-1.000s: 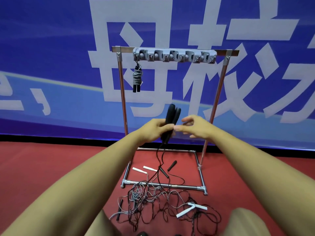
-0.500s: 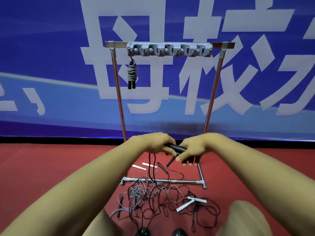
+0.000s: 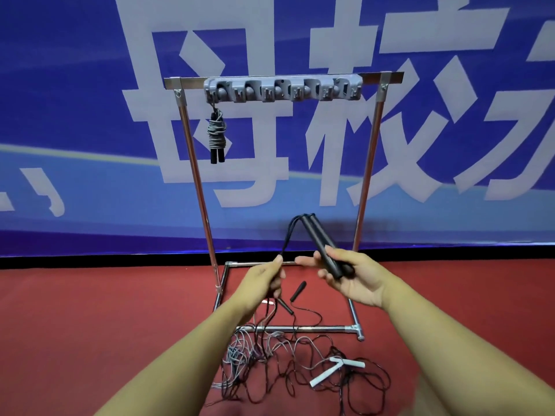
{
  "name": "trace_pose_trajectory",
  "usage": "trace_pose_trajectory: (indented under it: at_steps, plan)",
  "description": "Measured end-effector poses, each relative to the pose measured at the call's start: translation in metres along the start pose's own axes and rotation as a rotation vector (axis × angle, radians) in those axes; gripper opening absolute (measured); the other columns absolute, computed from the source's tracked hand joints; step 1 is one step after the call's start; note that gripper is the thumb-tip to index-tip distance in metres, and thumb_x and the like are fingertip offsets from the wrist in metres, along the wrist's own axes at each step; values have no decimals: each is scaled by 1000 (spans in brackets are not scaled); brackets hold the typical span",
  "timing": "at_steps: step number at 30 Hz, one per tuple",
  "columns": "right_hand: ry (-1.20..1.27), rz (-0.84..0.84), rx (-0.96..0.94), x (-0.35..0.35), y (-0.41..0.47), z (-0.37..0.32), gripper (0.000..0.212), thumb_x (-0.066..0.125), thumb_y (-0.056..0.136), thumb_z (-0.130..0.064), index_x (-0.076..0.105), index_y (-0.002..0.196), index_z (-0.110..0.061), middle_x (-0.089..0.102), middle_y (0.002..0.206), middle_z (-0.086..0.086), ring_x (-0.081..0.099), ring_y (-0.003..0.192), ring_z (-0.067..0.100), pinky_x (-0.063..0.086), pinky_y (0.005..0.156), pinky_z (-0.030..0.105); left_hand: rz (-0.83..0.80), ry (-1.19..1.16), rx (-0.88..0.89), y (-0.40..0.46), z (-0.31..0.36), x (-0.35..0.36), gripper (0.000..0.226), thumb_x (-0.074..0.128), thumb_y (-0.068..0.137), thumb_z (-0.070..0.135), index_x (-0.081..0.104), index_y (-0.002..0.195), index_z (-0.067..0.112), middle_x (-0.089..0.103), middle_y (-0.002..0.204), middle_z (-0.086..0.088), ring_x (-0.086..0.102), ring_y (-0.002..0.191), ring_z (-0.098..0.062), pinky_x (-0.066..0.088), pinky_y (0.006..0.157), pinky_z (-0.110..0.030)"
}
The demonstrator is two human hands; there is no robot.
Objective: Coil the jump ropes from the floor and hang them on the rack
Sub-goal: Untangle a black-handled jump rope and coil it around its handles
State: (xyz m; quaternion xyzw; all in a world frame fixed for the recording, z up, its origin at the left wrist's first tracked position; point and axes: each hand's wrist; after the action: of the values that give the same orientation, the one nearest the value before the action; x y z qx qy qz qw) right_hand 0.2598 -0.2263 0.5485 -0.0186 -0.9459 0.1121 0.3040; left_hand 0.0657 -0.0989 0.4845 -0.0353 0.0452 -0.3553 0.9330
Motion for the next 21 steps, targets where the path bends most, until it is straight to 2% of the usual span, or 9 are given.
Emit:
trace_pose_trajectory:
  at_steps: [3, 5, 7, 9, 12, 15, 18, 21]
  plan:
    - [99, 0, -35, -9, 10, 5, 23, 55, 97, -20, 62, 103, 1, 63, 136, 25, 71, 73, 14, 58, 61, 17, 54, 15, -13, 8, -10, 10, 42, 49, 104, 50, 51, 80, 15, 29, 58, 4, 28, 51, -14, 29, 53, -27]
    - [149, 17, -53, -14, 17, 10, 23, 55, 96, -20, 62, 102, 1, 64, 134, 25, 69, 69, 12, 56, 57, 15, 101, 47, 16, 16, -17, 13, 37, 55, 101, 48, 54, 84, 15, 34, 59, 4, 25, 50, -12, 21, 50, -27]
    - [190, 29, -68, -19, 24, 13, 23, 55, 95, -20, 63, 103, 1, 64, 134, 26, 65, 66, 10, 53, 54, 14, 152, 82, 66, 26, -23, 14, 30, 62, 98, 43, 61, 97, 13, 40, 61, 3, 26, 49, -10, 21, 47, -24]
    - [239, 49, -86, -23, 35, 16, 23, 54, 97, -20, 64, 105, -1, 65, 131, 27, 63, 63, 9, 52, 52, 14, 166, 82, 84, 33, -28, 13, 29, 59, 101, 38, 66, 101, 10, 37, 61, 2, 28, 51, -12, 23, 47, -23]
    - [290, 103, -144, -22, 59, 20, 26, 57, 94, -20, 65, 110, -2, 74, 109, 16, 60, 61, 10, 51, 52, 15, 122, 85, 24, 44, -36, 9, 42, 49, 106, 42, 69, 94, 7, 33, 58, 1, 37, 53, -17, 34, 52, -25]
    - [328, 147, -176, -23, 82, 29, 37, 60, 91, -18, 64, 121, 4, 70, 90, 10, 66, 69, 13, 56, 60, 18, 66, 62, -74, 52, -44, 3, 49, 46, 105, 49, 64, 82, 11, 35, 56, 3, 45, 56, -19, 42, 57, -22]
    - [405, 205, -192, -31, 101, 49, 28, 57, 95, -13, 65, 117, 3, 73, 93, 13, 70, 71, 15, 57, 61, 19, 3, 21, -173, 56, -51, 0, 52, 47, 100, 59, 50, 63, 23, 35, 59, 4, 48, 61, -19, 41, 62, -26]
    - [373, 224, -185, -30, 117, 57, 23, 50, 102, -8, 60, 119, 3, 74, 110, 21, 67, 69, 14, 52, 56, 18, -55, -117, -264, 52, -54, -8, 50, 46, 102, 57, 42, 65, 24, 30, 61, 4, 37, 54, -14, 34, 56, -26]
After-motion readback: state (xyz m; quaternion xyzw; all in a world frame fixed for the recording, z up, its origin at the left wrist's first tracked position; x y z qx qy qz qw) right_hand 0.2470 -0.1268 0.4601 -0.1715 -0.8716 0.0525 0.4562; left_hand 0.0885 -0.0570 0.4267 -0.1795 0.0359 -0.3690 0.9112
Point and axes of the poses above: each hand's wrist, its own y-axis towards the middle knuckle, its own x-axis out of the palm, z = x × y
